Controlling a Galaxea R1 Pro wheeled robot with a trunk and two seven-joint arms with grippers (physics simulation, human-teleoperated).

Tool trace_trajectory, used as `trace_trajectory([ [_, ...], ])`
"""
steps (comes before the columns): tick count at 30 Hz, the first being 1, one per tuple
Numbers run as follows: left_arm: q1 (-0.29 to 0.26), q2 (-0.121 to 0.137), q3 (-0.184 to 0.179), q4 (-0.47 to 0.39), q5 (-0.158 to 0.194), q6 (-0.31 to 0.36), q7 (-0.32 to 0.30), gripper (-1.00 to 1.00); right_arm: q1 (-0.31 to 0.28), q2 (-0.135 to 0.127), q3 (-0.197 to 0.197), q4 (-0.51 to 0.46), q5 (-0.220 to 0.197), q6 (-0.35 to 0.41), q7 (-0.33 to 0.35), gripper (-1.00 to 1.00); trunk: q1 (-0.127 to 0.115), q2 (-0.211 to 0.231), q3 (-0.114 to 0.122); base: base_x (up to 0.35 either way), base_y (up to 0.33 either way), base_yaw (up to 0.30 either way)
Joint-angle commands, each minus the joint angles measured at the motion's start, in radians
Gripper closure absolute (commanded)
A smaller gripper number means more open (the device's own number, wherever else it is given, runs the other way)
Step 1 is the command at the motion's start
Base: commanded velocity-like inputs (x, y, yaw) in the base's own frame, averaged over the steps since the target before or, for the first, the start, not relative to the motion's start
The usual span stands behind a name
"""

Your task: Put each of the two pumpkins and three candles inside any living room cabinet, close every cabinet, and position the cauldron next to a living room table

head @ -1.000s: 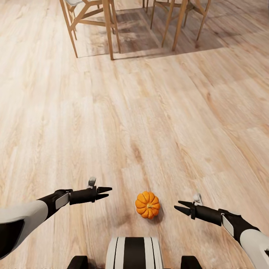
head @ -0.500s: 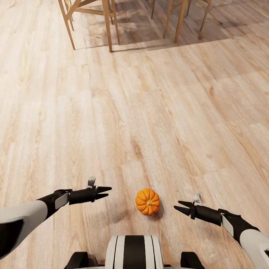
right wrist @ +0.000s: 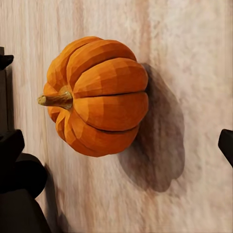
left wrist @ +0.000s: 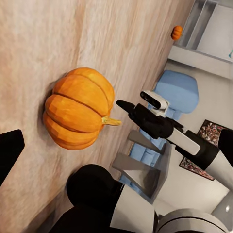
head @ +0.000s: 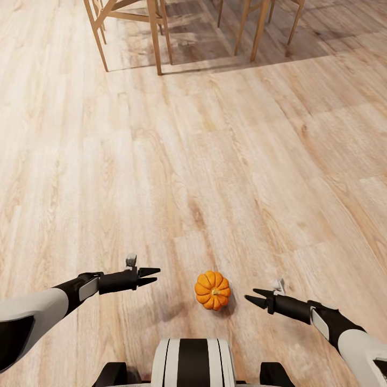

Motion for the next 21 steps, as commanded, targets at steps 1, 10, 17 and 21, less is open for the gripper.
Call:
trace_trajectory([
  [1, 0.000, 0.000, 0.000, 0.000, 0.000, 0.000, 0.000, -1.00, 0.000, 0.005, 0.000, 0.000, 0.001, 0.000, -0.005, -1.00, 0.000, 0.000, 0.000, 0.000, 0.000, 0.000],
  [10, 0.000, -0.001, 0.000, 0.000, -0.001, 0.000, 0.000, -1.00, 0.000, 0.022, 0.003, 0.002, 0.003, -0.001, -0.025, -1.00, 0.000, 0.000, 0.000, 0.000, 0.000, 0.000],
  [17, 0.000, -0.003, -0.001, -0.001, -0.001, 0.000, 0.000, -1.00, 0.000, 0.061, 0.010, 0.001, 0.007, 0.001, -0.068, -1.00, 0.000, 0.000, 0.000, 0.000, 0.000, 0.000],
  [21, 0.000, -0.003, -0.002, -0.002, -0.001, 0.000, 0.000, -1.00, -0.001, 0.085, 0.039, -0.002, 0.024, 0.001, -0.073, -1.00, 0.000, 0.000, 0.000, 0.000, 0.000, 0.000],
])
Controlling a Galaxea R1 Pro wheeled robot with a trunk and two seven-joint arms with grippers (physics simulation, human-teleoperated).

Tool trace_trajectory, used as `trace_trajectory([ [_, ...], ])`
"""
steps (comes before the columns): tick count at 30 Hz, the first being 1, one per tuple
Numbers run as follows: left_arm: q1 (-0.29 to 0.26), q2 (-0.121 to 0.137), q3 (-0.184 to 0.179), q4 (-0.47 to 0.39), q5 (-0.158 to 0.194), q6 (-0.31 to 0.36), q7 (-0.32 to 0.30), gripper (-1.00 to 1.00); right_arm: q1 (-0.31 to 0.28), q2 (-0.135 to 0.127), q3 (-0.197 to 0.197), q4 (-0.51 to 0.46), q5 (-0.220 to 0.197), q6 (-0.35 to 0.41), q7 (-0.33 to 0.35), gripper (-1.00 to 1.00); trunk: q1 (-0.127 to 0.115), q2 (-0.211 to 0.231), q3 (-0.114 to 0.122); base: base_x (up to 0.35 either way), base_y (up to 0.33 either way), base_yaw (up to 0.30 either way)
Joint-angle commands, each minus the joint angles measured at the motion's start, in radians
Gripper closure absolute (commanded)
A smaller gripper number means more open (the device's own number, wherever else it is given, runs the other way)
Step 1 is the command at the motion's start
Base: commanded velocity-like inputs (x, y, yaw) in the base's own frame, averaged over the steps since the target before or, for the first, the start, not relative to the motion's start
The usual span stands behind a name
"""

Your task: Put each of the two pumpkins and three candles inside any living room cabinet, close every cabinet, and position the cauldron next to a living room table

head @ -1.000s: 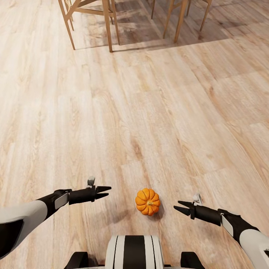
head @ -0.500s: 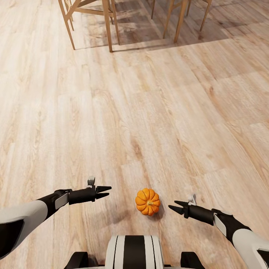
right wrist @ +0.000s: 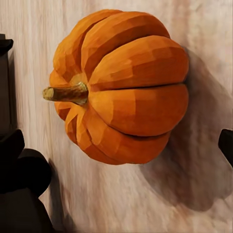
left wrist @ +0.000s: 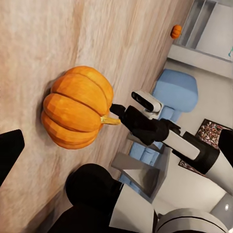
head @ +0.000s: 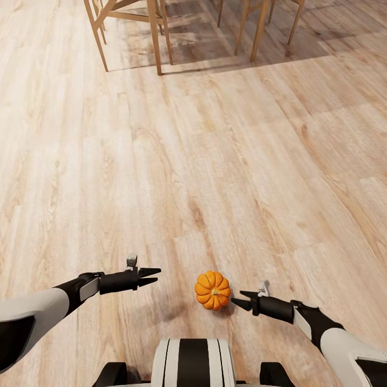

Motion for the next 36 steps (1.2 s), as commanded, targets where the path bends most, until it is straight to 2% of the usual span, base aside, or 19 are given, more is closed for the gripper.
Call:
trace_trajectory([
  [1, 0.000, 0.000, 0.000, 0.000, 0.000, 0.000, 0.000, -1.00, -0.001, 0.005, 0.005, -0.001, 0.003, 0.000, -0.001, -1.00, 0.000, 0.000, 0.000, 0.000, 0.000, 0.000],
  [11, 0.012, 0.001, -0.002, 0.011, -0.005, -0.011, 0.002, -1.00, -0.018, 0.044, 0.027, -0.031, 0.009, -0.007, -0.022, -1.00, 0.000, 0.000, 0.000, 0.000, 0.000, 0.000],
  [15, 0.035, 0.003, -0.002, 0.007, -0.005, -0.028, 0.002, -1.00, -0.019, 0.033, 0.016, -0.036, 0.003, -0.001, -0.042, -1.00, 0.000, 0.000, 0.000, 0.000, 0.000, 0.000],
  [18, 0.049, 0.003, -0.002, 0.009, -0.005, -0.032, 0.003, -1.00, -0.020, 0.031, 0.011, -0.041, 0.000, 0.004, -0.025, -1.00, 0.000, 0.000, 0.000, 0.000, 0.000, 0.000],
  [32, 0.052, 0.005, -0.001, 0.009, -0.003, -0.034, 0.001, -1.00, -0.020, 0.033, 0.009, -0.044, 0.000, 0.006, -0.011, -1.00, 0.000, 0.000, 0.000, 0.000, 0.000, 0.000],
  [36, 0.052, 0.004, -0.001, 0.009, -0.003, -0.033, 0.001, -1.00, -0.020, 0.033, 0.009, -0.044, 0.000, 0.006, -0.011, -1.00, -0.002, 0.001, 0.015, 0.000, 0.000, 0.000],
])
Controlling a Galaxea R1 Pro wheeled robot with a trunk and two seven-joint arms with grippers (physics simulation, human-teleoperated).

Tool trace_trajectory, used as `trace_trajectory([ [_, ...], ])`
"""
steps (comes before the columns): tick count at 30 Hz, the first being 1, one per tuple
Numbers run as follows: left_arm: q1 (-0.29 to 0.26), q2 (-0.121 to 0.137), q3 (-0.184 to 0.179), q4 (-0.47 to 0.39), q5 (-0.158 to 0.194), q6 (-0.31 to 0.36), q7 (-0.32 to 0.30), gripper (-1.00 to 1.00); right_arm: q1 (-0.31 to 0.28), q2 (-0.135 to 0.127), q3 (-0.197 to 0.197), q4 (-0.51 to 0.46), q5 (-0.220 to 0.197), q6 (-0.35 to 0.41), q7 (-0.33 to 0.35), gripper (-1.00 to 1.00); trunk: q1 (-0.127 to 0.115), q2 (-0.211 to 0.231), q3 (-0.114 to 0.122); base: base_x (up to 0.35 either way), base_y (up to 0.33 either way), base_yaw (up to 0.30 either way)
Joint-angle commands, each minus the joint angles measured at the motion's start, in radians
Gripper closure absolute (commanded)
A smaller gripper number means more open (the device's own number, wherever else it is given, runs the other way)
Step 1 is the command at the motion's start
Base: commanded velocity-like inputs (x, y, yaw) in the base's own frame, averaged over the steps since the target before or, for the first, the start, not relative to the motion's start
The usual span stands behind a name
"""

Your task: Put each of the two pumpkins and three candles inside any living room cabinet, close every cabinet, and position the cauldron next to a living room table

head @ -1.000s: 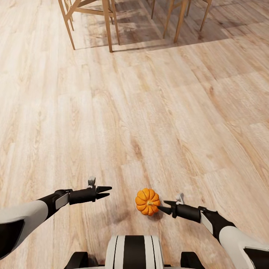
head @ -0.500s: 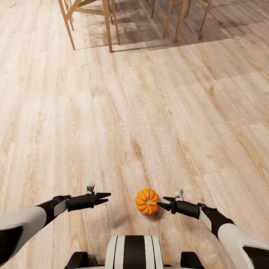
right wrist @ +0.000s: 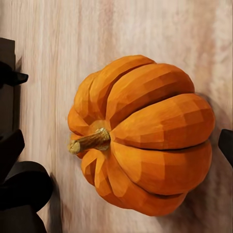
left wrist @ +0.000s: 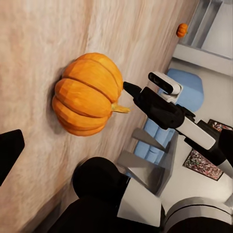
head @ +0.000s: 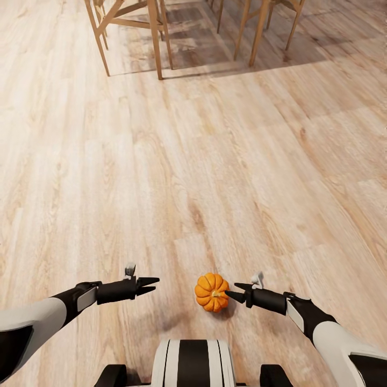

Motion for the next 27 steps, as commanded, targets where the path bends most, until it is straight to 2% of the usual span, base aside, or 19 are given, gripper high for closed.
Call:
trace_trajectory([
  [1, 0.000, 0.000, 0.000, 0.000, 0.000, 0.000, 0.000, -1.00, 0.000, 0.000, 0.000, 0.000, 0.000, 0.000, 0.000, -1.00, 0.000, 0.000, 0.004, 0.000, 0.000, 0.000],
  [6, 0.000, 0.000, 0.000, 0.000, 0.000, 0.000, -0.001, -1.00, 0.000, 0.000, 0.000, 0.000, 0.000, 0.000, 0.000, -1.00, -0.003, 0.001, 0.023, 0.000, 0.000, 0.000],
  [19, 0.000, 0.002, 0.000, 0.000, 0.000, -0.001, -0.005, -1.00, 0.000, 0.001, 0.000, 0.000, 0.000, -0.001, 0.000, -1.00, -0.003, 0.001, 0.023, 0.000, 0.000, 0.000],
  [27, 0.000, 0.002, 0.000, 0.000, 0.000, -0.001, -0.005, -1.00, 0.000, 0.001, 0.000, 0.000, 0.000, -0.002, 0.000, -1.00, 0.001, 0.000, -0.008, 0.000, 0.000, 0.000],
])
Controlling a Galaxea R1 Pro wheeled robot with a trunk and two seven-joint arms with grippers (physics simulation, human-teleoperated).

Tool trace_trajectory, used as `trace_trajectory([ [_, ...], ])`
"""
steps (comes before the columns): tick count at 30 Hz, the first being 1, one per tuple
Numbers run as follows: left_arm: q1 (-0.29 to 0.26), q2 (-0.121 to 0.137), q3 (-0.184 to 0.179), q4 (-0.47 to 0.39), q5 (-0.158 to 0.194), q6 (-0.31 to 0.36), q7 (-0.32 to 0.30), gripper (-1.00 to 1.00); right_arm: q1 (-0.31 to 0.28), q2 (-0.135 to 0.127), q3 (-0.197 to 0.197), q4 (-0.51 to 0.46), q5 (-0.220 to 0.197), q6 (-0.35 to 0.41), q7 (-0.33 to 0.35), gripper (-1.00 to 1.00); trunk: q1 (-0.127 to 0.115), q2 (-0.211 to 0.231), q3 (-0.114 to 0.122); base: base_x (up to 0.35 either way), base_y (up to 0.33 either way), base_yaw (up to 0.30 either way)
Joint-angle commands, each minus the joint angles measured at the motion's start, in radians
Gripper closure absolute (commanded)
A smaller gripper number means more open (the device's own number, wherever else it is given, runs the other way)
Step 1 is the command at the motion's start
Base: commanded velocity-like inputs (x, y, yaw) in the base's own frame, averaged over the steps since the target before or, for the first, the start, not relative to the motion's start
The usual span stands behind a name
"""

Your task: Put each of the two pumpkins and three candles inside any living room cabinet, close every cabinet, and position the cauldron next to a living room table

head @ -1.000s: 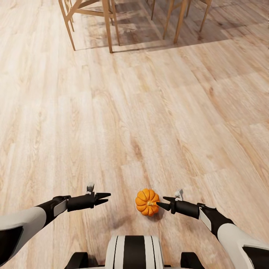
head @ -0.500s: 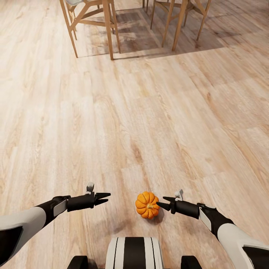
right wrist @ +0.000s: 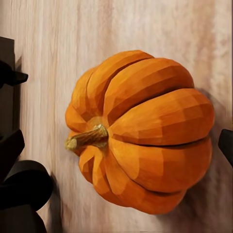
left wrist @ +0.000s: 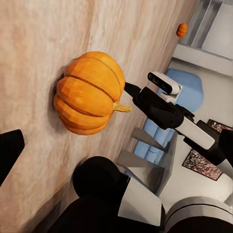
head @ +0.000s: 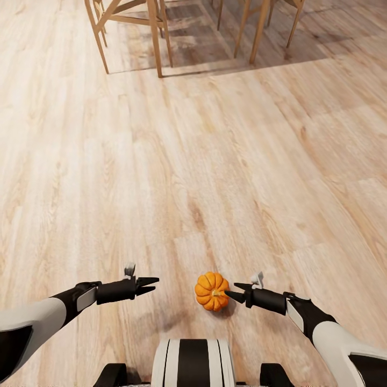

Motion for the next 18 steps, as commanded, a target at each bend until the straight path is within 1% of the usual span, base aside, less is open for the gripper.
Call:
trace_trajectory([
  [1, 0.000, 0.000, 0.000, 0.000, 0.000, 0.000, 0.000, -1.00, 0.000, 0.000, 0.000, 0.000, 0.000, 0.000, 0.000, -1.00, 0.000, 0.000, -0.004, 0.000, 0.000, 0.000],
  [9, 0.000, 0.000, 0.001, 0.000, 0.000, 0.000, 0.000, -1.00, 0.000, 0.000, 0.000, 0.000, 0.000, 0.000, 0.000, -1.00, 0.004, -0.002, -0.035, 0.000, 0.000, 0.000],
  [18, 0.000, 0.000, 0.001, 0.000, 0.000, 0.000, 0.000, -1.00, 0.000, 0.001, 0.001, 0.000, 0.001, 0.001, -0.001, -1.00, 0.004, -0.002, -0.035, 0.000, 0.000, 0.000],
])
